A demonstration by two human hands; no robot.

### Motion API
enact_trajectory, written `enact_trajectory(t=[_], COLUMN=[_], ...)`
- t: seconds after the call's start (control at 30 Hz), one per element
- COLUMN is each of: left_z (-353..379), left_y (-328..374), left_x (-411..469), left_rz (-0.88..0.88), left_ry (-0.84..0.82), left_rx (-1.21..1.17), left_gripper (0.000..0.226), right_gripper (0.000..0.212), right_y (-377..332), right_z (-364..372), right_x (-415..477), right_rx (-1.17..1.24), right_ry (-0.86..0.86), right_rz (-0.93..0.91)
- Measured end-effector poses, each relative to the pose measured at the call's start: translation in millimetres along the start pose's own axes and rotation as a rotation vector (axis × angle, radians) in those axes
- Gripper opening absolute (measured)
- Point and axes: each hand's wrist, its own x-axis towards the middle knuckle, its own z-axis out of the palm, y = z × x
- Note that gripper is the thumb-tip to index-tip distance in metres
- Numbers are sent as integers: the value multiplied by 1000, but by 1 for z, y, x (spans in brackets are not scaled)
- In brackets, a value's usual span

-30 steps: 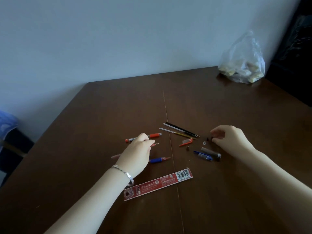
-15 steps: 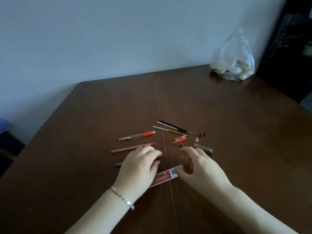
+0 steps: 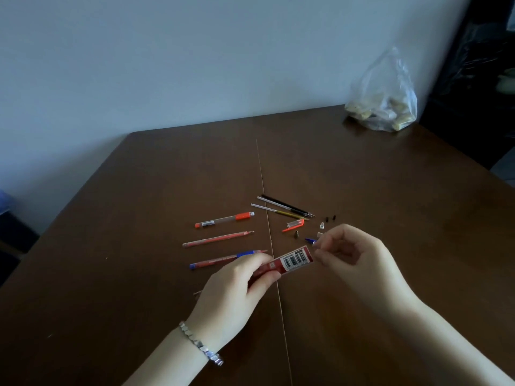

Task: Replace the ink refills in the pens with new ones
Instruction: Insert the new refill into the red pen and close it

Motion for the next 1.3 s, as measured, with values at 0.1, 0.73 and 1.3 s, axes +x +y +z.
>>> enact_trajectory(t=[0.1,0.73,1.3], left_z=[-3,-17,-6], left_y=[6,-1,-3], left_x=[3,7,7], left_rz=[24,-170,-218], left_ry=[3,-252,-277], left_rx=[-16,-228,-167], left_gripper=[45,13,7], right_gripper=[34,30,9], right_y=[-4,-4,5], right_z=[-1,-25,-8], right_x=[-1,-1,-1], right_rx=[-115,300,640], right_ry=[-26,96,155], right_rz=[-50,19,272])
